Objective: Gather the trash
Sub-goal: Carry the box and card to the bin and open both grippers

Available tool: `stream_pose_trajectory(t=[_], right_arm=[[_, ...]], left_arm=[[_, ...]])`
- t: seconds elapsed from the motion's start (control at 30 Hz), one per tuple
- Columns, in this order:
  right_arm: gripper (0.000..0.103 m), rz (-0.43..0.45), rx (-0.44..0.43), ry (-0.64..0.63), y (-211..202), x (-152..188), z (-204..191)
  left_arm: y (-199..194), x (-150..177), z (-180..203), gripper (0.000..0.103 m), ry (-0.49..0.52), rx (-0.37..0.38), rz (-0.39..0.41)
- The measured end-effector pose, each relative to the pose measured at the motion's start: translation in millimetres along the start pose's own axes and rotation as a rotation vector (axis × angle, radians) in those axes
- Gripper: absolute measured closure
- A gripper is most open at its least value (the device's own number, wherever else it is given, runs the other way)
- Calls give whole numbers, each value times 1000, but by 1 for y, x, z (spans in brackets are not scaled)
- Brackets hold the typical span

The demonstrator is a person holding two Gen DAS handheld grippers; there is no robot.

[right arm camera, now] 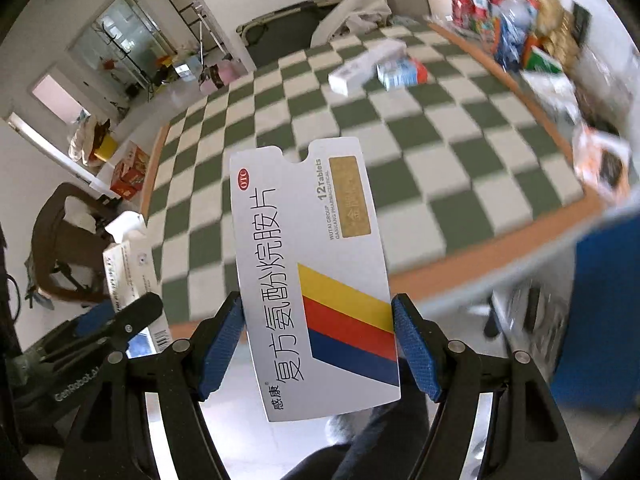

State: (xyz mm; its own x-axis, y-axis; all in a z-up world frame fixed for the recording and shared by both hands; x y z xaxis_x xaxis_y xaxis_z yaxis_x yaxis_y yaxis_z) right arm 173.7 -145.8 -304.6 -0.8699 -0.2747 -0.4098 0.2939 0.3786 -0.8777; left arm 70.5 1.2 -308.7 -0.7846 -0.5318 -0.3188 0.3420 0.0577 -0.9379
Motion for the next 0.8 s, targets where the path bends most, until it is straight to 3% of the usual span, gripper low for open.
stream_pose_trajectory(t=[0.17, 0.3, 0.47, 0.7, 0.77, 0.8], right_arm=[[27, -129, 0, 38, 5, 105, -8], [27, -258, 2, 69, 51, 174, 1], [27, -361, 17, 109, 140, 237, 27], [27, -452, -20, 145, 309, 301, 64], [27, -472, -33, 148, 350, 315, 70], [27, -483, -43, 151, 375, 323, 73]], left_arm=[[32, 70, -34, 34, -63, 5, -135], [84, 116, -57, 33, -127, 8, -230], [191, 164, -80, 33, -181, 32, -339], [356, 219, -107, 32, -260, 66, -449], [390, 231, -115, 25, -286, 68, -466], [404, 235, -119, 14, -287, 59, -472]])
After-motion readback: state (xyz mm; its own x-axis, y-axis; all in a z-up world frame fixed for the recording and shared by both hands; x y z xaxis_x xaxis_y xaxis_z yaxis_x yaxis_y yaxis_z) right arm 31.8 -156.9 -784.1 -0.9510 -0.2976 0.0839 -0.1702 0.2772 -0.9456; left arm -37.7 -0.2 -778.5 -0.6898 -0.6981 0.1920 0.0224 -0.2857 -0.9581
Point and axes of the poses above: each gripper's, at about its wrist camera, not at the fingertips, and y roughly the way its jaws point, z to its right, x to its underside, the point moved 8 cm from there along y, roughly the way its jaws point, and after that the axes turned 2 degrees about z, right-handed, at the moved point
